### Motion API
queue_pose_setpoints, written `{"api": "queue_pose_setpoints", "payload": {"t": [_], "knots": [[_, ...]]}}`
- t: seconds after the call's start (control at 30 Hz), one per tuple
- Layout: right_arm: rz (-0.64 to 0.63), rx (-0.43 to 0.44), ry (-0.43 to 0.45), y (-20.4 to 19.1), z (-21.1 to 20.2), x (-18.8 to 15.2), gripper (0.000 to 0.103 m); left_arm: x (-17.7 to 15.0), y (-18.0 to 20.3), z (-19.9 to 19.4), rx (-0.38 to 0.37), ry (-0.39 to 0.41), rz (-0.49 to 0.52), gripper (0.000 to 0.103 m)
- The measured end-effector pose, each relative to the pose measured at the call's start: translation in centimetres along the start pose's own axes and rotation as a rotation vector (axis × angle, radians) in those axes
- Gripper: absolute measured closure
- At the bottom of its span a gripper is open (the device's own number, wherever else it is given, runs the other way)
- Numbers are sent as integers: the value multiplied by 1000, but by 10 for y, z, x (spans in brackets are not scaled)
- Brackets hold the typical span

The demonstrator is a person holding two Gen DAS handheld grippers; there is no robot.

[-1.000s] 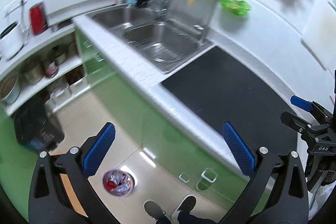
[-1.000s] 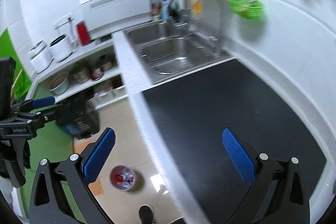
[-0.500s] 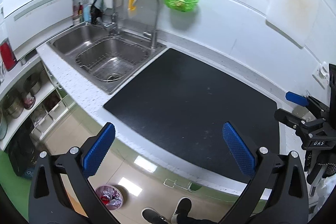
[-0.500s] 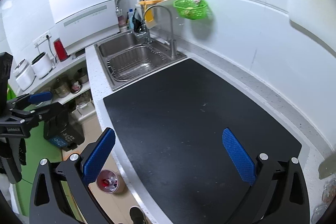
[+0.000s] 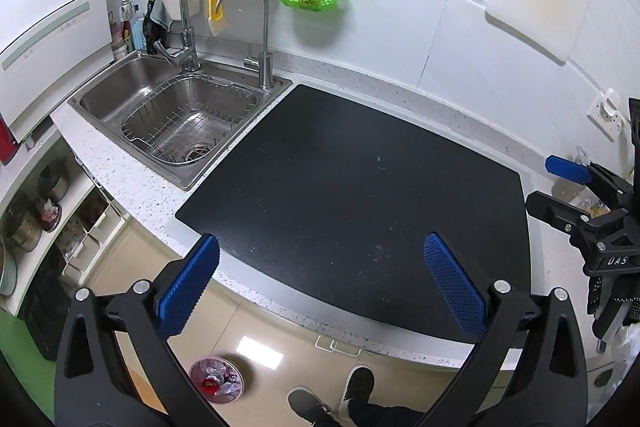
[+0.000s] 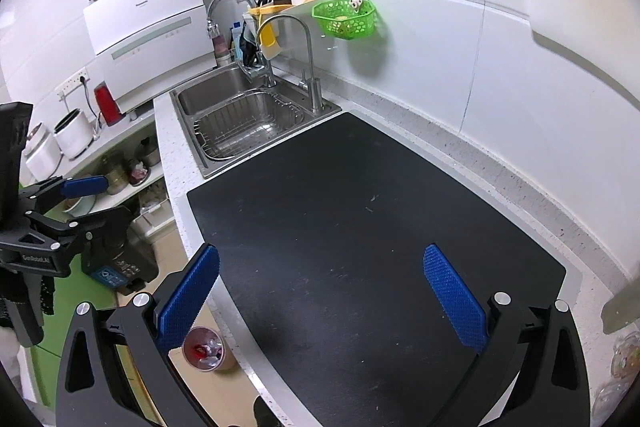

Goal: Collect trash

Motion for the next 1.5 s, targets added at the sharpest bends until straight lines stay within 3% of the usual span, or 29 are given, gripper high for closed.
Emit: {"api": "queue_pose_setpoints", "payload": {"t": [1.5], "knots": [[-15, 30, -16, -7, 6, -1, 5, 10, 1, 10, -44, 0, 26, 3]]}}
Point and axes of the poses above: each gripper's, at about its wrist camera, not at the fingertips, and z roughly the way its jaws point, y to its right, x to its top, the point moved 9 cm from there along z, roughly the way its jaws point, and after that the axes turned 2 degrees about y, right-handed, at the moved point
